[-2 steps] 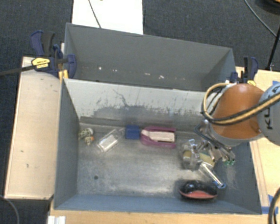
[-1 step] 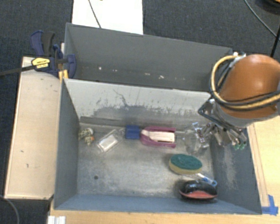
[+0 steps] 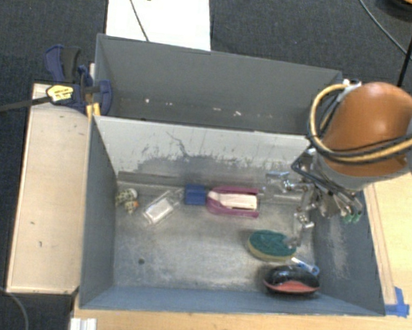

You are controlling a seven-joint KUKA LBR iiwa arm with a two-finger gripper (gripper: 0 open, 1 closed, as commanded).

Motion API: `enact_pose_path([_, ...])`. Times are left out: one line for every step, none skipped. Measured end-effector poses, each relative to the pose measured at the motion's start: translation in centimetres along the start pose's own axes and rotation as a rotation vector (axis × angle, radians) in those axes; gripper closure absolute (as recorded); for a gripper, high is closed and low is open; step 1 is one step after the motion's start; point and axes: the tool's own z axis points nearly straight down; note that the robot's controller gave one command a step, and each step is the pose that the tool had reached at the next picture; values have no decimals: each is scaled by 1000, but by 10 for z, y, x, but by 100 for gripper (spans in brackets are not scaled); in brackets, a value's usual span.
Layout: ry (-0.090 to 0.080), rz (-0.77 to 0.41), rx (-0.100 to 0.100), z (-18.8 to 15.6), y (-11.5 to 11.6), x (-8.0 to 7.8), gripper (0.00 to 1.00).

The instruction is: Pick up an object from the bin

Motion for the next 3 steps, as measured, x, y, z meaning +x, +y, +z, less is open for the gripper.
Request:
enact_pose_path([-4,7,1,97,-25,46,0])
enact_pose_path([-12,3,4,93,-25,43,100])
enact_pose_path([-8,0,4,-31,-8,31,100])
